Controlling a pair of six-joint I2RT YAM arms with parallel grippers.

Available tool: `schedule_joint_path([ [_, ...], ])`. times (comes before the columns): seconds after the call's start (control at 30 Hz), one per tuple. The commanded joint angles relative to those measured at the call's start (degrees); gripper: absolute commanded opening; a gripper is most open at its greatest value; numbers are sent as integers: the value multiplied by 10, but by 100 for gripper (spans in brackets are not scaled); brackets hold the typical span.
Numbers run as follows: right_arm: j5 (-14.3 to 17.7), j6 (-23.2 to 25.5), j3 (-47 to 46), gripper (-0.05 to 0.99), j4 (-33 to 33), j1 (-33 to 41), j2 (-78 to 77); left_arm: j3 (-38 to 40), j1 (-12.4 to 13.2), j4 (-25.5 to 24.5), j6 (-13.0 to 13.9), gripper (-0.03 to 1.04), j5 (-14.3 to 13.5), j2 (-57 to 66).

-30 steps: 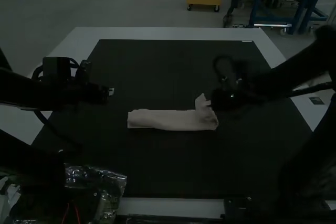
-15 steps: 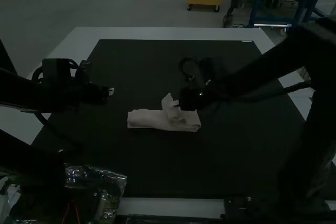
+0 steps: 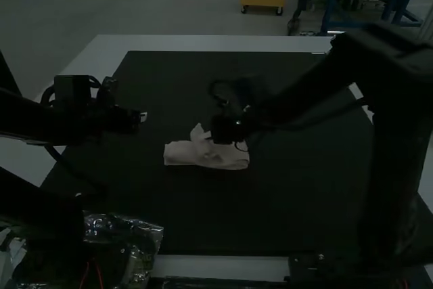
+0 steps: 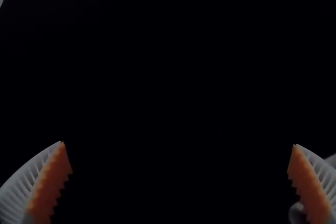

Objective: Fold the towel.

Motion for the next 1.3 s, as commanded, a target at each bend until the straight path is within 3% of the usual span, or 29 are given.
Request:
schedule_joint_path([
  [0.0,-2,6,31,-2,5,8,11,-5,5,7,-5,97,1,4],
  [0.3,-17,26,81,0,3,26,55,-8,5,11,-6,97,2,4],
  [0.4,-22,51,97,34,4,35,58,-9,5,17,-9,97,2,4],
  [0.5,-43,66,115,40,3,42,53,-9,5,23,-20,97,1,4],
  [0.6,-63,70,129,76,0,44,40,-9,5,28,-23,97,-2,4],
  [0.67,-64,70,136,82,-6,43,23,-9,5,29,-30,97,-2,4],
  [0.77,-63,66,130,82,-3,38,-16,-9,3,29,-34,97,-2,4],
  [0.83,-55,66,115,76,-1,32,-43,-9,3,29,-35,97,-2,4],
  [0.87,-55,64,104,54,3,29,-57,-9,3,29,-36,97,-2,4],
  [0.93,-46,59,67,-4,40,20,-81,-10,2,29,-36,97,-2,4],
  [1.03,-42,94,17,-3,109,15,-88,-11,2,29,-36,97,-2,4],
  [1.27,-39,85,-53,-3,166,15,-61,-11,1,31,-37,97,0,4],
])
